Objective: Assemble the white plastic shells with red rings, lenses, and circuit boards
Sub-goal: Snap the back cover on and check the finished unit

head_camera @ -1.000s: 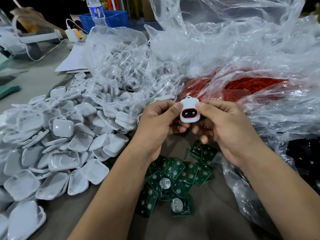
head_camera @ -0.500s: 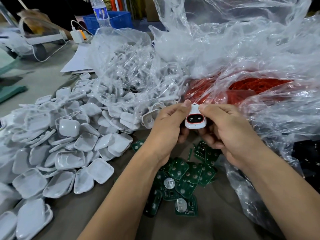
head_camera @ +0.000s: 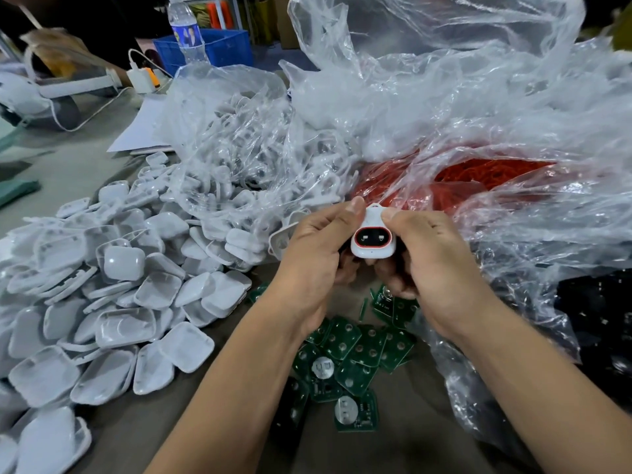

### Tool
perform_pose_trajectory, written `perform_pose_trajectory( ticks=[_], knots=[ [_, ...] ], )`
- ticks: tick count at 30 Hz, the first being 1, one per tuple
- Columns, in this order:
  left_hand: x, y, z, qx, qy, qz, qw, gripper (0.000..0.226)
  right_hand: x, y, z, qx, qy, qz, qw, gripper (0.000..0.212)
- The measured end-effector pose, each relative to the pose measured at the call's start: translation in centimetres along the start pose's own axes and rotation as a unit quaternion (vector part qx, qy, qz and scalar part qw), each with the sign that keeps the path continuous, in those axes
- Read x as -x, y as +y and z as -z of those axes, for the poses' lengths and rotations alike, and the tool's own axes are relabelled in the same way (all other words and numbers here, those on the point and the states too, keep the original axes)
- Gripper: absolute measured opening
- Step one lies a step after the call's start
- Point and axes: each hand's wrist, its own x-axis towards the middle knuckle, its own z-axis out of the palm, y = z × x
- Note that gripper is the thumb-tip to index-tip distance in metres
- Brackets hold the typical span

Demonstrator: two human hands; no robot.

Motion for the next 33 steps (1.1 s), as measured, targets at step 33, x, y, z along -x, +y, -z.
perform_pose_trajectory(
  ticks=[33],
  knots=[
    [-8.4, -0.9, -0.6, -0.188, 0.168, -0.087, 0.964, 0.05, -27.2, -9.8, 8.1, -0.224, 0.147, -0.14, 0.953, 0.023]
  ],
)
